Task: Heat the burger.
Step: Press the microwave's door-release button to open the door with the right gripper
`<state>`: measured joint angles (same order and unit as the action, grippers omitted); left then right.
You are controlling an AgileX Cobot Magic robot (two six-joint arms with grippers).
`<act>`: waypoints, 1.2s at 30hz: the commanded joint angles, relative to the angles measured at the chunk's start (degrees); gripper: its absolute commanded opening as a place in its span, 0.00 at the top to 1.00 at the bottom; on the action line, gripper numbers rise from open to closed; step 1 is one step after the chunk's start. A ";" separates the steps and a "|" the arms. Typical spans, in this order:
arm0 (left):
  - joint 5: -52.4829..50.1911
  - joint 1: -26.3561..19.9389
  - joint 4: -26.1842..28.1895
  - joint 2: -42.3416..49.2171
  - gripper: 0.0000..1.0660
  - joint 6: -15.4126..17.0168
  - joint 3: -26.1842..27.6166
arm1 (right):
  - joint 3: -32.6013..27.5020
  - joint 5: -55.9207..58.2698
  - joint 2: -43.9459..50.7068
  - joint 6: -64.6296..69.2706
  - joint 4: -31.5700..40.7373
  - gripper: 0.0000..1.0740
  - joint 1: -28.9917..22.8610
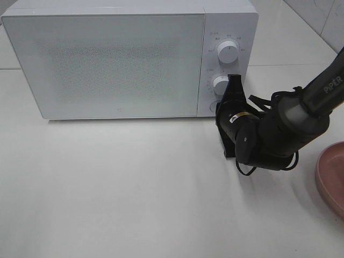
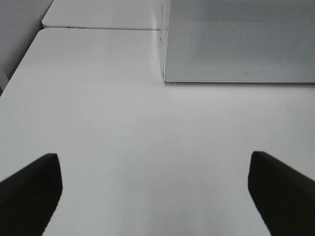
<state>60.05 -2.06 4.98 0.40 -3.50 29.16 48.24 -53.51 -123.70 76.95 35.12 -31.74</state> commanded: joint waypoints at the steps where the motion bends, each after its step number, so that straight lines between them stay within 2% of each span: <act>1: -0.57 0.11 0.06 1.09 0.08 0.40 -0.23 | 0.40 -2.29 0.11 -0.69 -0.52 1.00 0.52; 10: -0.57 0.11 0.06 1.09 0.08 0.40 -0.23 | 1.32 -3.21 0.11 1.26 -3.50 1.00 0.40; 36: -0.57 0.11 0.06 1.09 0.08 0.40 -0.23 | 4.58 -9.91 -0.40 -2.46 -0.11 1.00 1.20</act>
<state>60.05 -2.06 4.93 0.40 -3.50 29.16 49.96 -54.37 -124.16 76.15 35.52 -32.09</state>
